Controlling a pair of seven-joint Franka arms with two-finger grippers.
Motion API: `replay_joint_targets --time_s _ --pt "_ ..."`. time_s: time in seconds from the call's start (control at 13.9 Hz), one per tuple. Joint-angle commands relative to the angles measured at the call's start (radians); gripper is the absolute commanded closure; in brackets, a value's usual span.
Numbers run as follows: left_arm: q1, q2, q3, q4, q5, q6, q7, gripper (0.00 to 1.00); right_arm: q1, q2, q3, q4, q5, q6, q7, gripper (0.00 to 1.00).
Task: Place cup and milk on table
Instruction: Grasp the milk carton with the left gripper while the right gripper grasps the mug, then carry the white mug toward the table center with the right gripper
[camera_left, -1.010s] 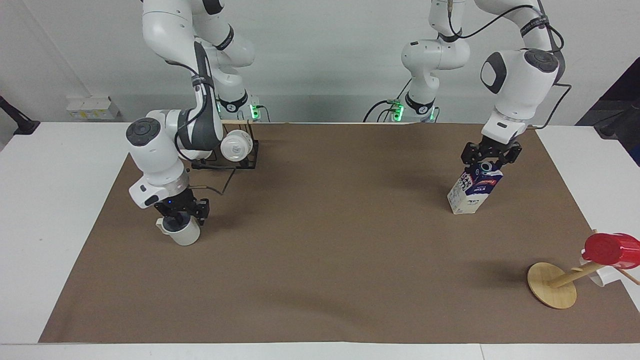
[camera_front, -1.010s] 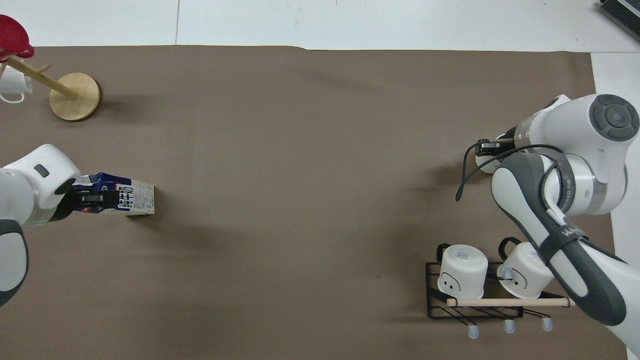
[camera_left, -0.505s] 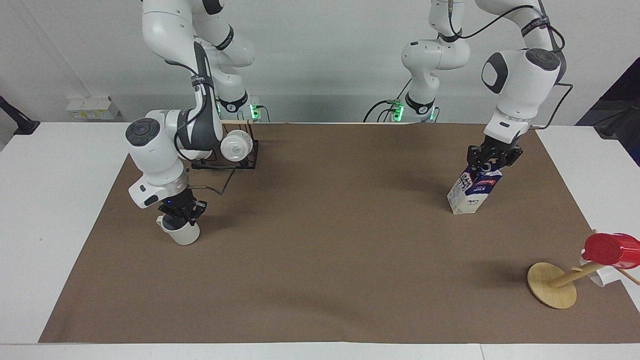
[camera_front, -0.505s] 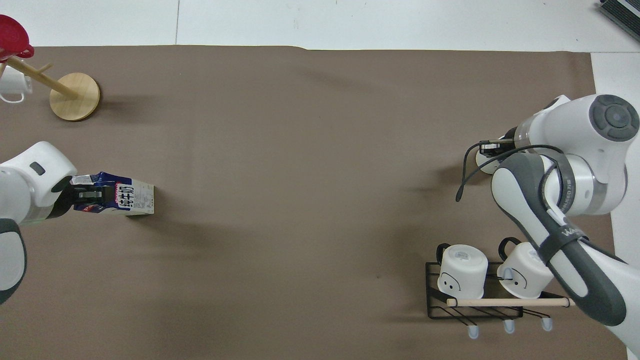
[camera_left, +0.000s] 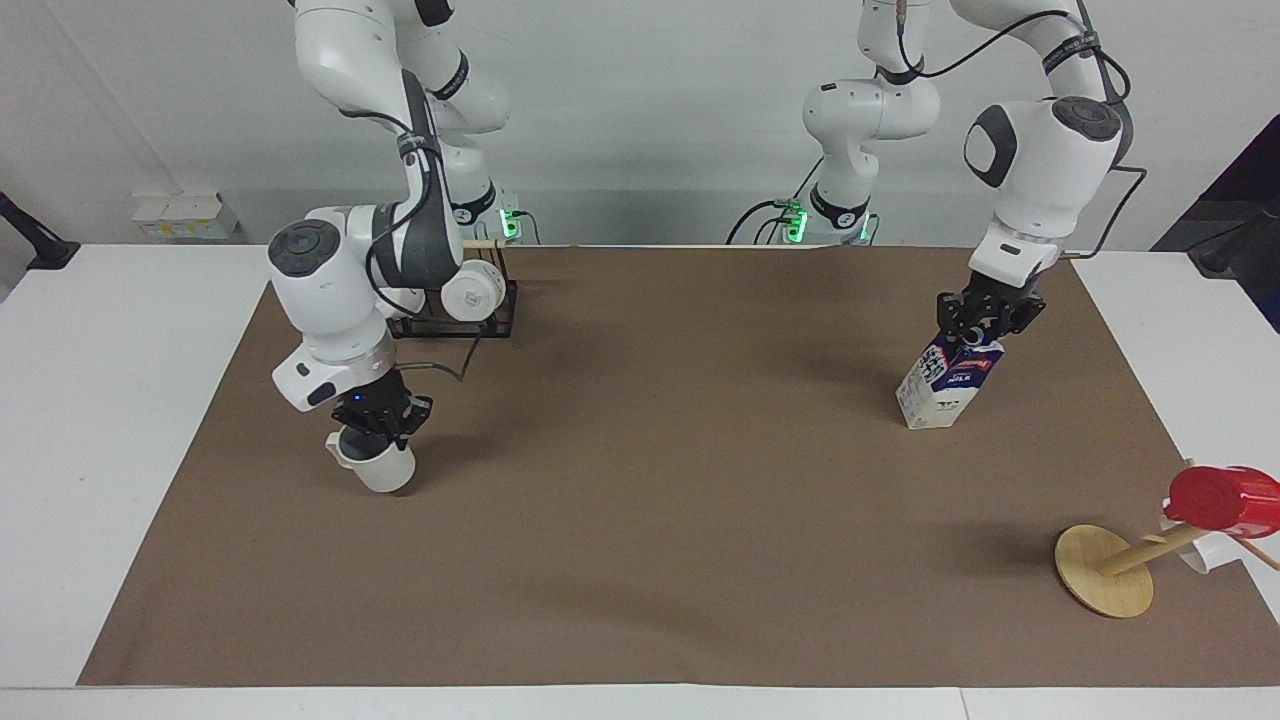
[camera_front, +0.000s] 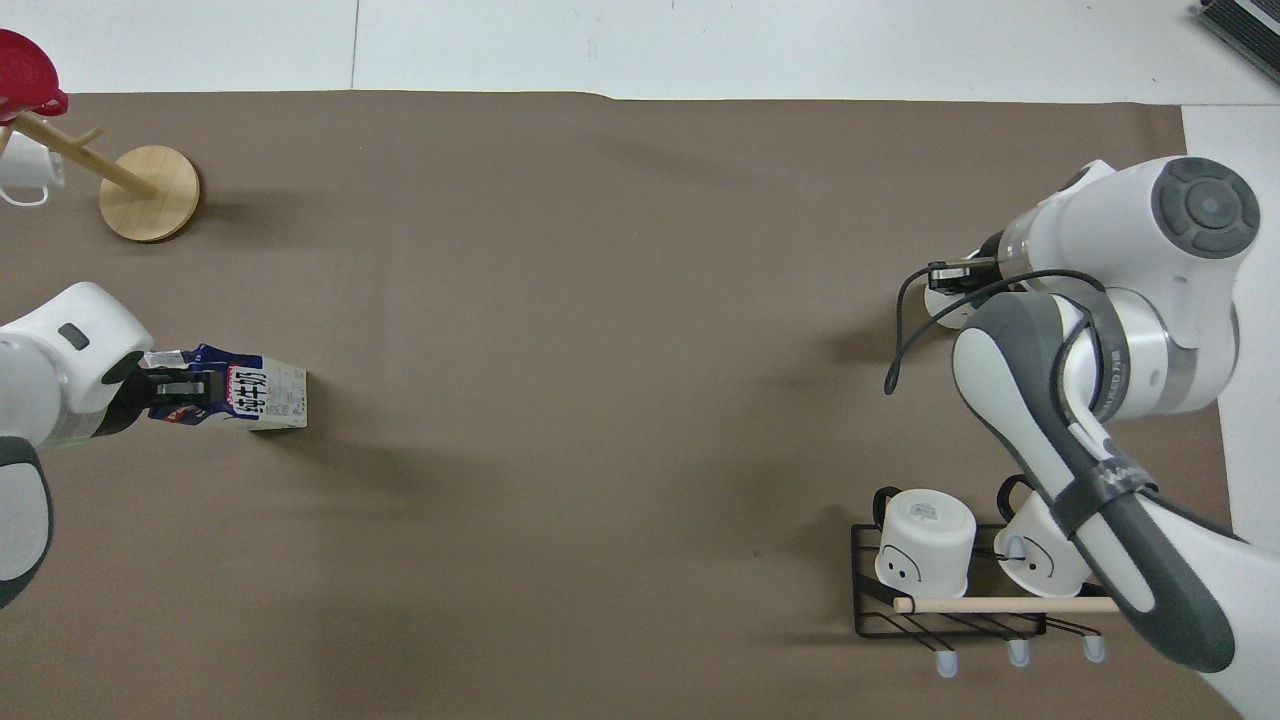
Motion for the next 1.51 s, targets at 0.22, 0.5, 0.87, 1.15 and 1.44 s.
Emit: replay_joint_targets --time_s 0.22,0.5,0.87,1.15,1.44 --pt "0.008 0.008 0.000 0.005 0.021 0.010 -0.003 0.54 0.178 0.008 0.002 0.102 -0.055 -0.102 0.241 1.00" --pt "0.005 0.025 -0.001 0.032 0.019 -0.008 -0.020 0.62 0.317 0.008 0.002 0.145 -0.069 -0.172 0.384 1.00" --pt "0.003 0.028 -0.001 0.153 0.007 -0.156 -0.023 0.63 0.446 0.005 0.005 0.186 -0.063 -0.201 0.499 1.00" --pt "-0.011 0.025 -0.003 0.301 -0.033 -0.332 -0.057 0.63 0.547 0.073 0.004 0.236 -0.072 -0.235 0.607 1.00" --pt "-0.029 0.023 -0.009 0.394 -0.059 -0.425 -0.115 0.63 0.633 0.175 0.004 0.280 -0.091 -0.217 0.710 1.00"
